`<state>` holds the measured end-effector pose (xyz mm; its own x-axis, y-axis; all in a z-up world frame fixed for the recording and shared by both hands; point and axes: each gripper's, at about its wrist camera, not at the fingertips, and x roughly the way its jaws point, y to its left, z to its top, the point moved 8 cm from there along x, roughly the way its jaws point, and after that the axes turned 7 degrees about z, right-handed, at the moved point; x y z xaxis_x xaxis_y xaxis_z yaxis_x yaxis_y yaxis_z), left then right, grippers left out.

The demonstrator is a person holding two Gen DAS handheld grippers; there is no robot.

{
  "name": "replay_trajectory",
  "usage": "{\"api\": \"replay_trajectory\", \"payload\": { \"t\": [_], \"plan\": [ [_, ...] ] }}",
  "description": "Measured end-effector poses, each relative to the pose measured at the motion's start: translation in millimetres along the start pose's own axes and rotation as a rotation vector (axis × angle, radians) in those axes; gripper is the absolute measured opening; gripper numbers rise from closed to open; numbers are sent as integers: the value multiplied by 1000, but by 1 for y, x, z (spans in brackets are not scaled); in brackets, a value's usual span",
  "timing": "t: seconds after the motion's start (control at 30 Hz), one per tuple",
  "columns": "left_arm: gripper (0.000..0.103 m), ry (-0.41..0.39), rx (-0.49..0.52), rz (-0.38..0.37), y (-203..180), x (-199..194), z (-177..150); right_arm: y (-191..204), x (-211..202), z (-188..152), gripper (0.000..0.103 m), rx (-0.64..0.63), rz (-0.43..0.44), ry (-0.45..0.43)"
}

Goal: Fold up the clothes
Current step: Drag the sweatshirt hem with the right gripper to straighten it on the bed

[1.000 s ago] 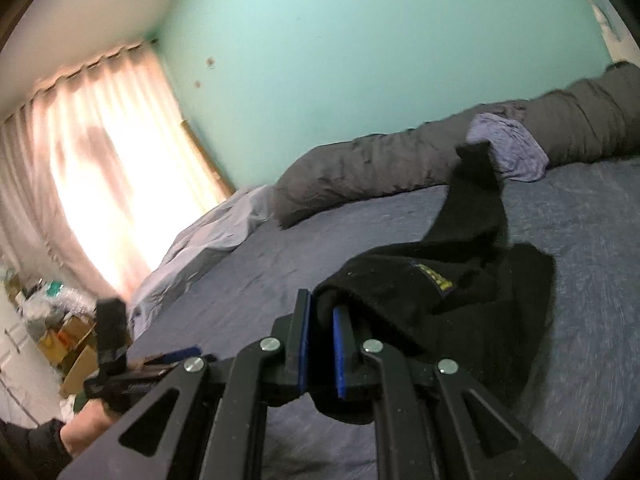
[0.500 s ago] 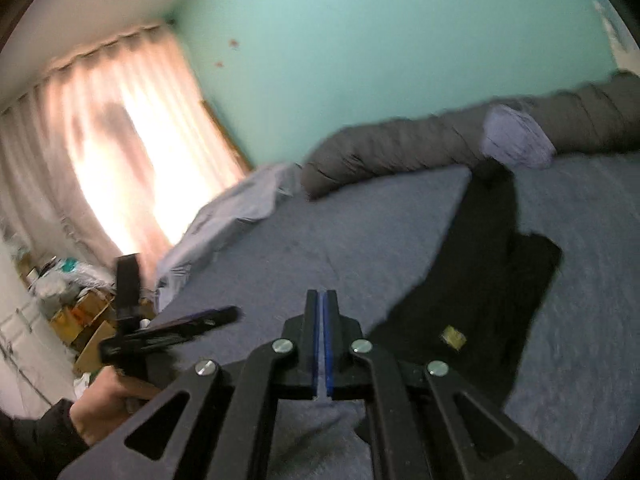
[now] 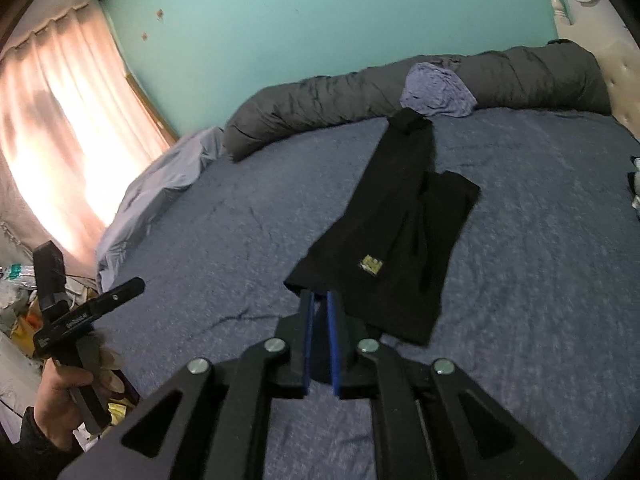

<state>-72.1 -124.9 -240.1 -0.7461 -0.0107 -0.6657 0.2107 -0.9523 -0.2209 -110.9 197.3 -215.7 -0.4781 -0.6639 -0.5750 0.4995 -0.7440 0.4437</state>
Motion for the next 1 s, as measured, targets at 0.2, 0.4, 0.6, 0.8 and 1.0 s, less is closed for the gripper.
{"api": "replay_trajectory", "payload": {
  "t": [0.2,0.4,0.6,0.8,1.0],
  "plan": [
    [103,8,5,1,-3,-2,-7,-4,-2,-5,47,11,-15,13],
    [103,10,13,17,-3,4,-11,-28,18,-11,62,79,-19,42],
    [103,28,28,27,-4,23,-14,-61,53,-22,65,161,-7,84],
    [103,50,42,54,-9,47,-17,-96,79,-33,69,242,0,80],
    [103,47,37,42,-12,78,-13,-119,103,-34,70,264,-9,77]
  ]
}}
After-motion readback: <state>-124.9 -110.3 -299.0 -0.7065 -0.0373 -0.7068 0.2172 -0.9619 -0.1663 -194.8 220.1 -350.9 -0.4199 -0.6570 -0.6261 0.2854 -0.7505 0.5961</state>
